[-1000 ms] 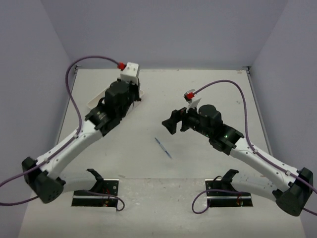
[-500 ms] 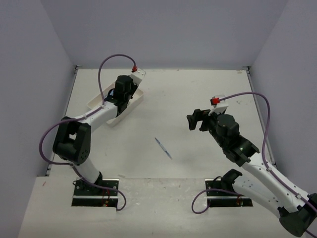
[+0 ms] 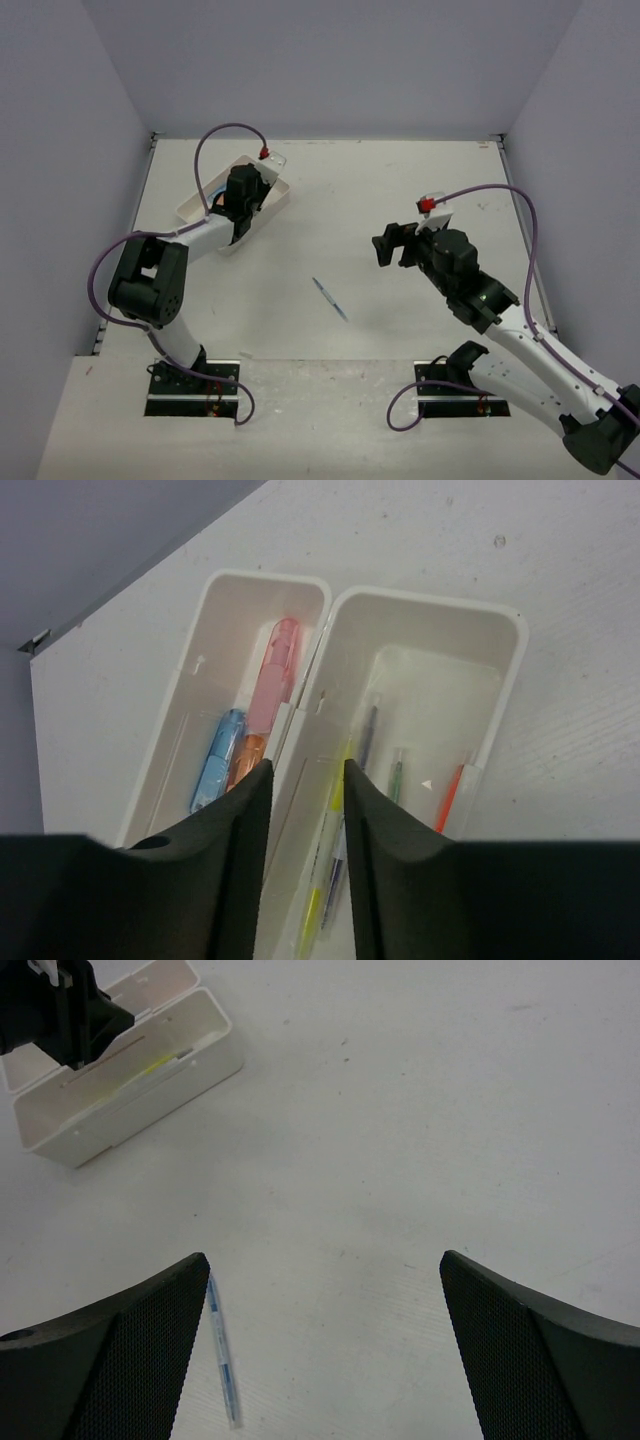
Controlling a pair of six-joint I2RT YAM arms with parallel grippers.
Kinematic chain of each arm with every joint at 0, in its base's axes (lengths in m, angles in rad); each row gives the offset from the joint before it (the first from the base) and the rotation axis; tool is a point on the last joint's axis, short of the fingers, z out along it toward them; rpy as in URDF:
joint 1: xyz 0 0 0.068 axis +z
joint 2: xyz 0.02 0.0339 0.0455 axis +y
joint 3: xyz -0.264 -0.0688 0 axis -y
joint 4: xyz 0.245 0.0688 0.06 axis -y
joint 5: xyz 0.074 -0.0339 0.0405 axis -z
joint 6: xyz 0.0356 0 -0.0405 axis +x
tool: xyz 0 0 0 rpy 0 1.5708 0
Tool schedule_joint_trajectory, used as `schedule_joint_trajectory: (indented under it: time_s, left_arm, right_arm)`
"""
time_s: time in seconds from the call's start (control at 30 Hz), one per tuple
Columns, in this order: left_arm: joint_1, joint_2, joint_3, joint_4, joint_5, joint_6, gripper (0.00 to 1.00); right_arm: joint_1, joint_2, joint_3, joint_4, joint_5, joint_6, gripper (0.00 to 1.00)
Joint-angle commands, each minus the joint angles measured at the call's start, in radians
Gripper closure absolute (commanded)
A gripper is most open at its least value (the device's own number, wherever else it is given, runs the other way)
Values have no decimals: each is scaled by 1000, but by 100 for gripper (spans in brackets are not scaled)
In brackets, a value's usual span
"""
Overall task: Sort the stationery into containers
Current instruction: Place the pen in the storage box.
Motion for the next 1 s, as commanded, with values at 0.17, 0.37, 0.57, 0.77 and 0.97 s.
schedule_joint_trajectory:
  time_s: [0.17,0.37,0.57,0.77,0.97]
  left_arm:
    - [5,-50,0,55,-25,-64,50]
    - [-8,-219,168,-188,-109,-396,12]
    - [-8,-400,314,-889,-243,-1065,0]
    - [-16,-655,72,-1144,-162,-1460,0]
    - [-109,-818,-248,-1087,-39,-1657,0]
  right_arm:
    - [-4,-8,3,33,-21,-20,1]
    - [-6,45,21,33,-105,-37,1]
    - [-6,33,19,24,-57,-32,1]
    - [-6,24,17,22,-44,-25,1]
    - [-6,35,17,22,-32,-25,1]
